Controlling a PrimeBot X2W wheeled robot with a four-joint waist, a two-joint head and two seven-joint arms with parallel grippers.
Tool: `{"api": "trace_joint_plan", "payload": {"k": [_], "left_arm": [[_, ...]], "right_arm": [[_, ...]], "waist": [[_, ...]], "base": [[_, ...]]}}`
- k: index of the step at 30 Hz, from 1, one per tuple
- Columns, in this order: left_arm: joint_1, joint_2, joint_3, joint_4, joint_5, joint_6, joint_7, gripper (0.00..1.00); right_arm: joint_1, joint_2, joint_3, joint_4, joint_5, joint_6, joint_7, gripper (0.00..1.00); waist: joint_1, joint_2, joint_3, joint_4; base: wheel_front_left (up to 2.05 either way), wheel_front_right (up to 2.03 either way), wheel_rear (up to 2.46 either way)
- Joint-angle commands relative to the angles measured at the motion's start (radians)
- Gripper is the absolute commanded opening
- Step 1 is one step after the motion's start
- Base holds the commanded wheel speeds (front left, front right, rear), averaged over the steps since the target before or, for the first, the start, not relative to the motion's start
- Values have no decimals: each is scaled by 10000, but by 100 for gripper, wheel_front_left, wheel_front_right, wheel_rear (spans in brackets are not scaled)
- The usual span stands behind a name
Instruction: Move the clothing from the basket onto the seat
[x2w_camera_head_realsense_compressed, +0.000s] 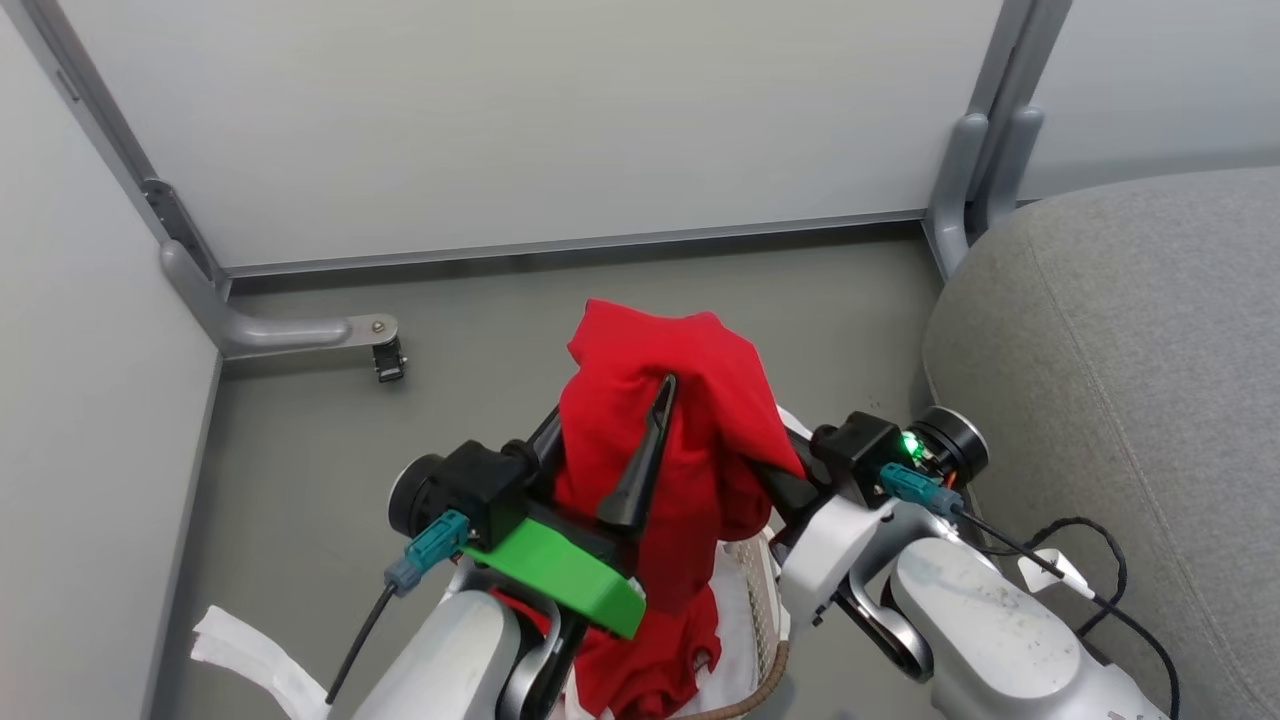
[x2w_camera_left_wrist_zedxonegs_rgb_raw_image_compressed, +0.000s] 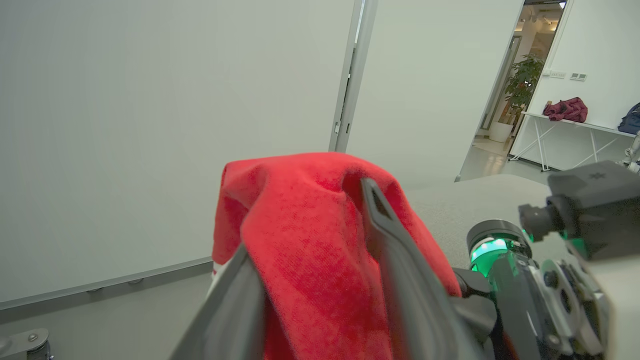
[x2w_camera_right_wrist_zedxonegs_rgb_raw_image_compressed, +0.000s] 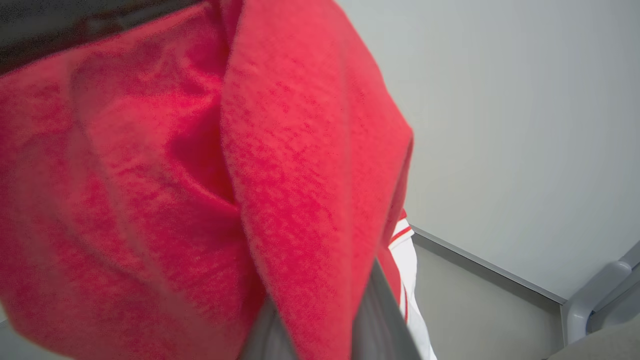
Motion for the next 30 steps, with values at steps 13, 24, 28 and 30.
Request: {"api": "trace_joint_plan", "payload": {"k": [13,24,28,30], "left_arm": [[608,302,92,237,898,-26,-6,100],[480,234,-38,369,781,-26,-6,100],[467,220,-95,426,749,-26,-8,100],[433,203,-185,451,756,-26,-8,100]], "right_arm": [[1138,-97,-1324,-767,187,-10,-49,0],[1336,87,-1685,-1151,202,-10,-49,0],[1470,10,-1917,-1278,141,-10,-49,0],[1550,-54,-2182,-1370,92,-10,-49,0]], "waist": [[0,-1,334,-2504],[0,-1,658,-4667],[0,-1,686,-5186],[0,-1,763,-5322]], "base": [[0,0,0],[0,0,0],[0,0,0],[0,0,0]]}}
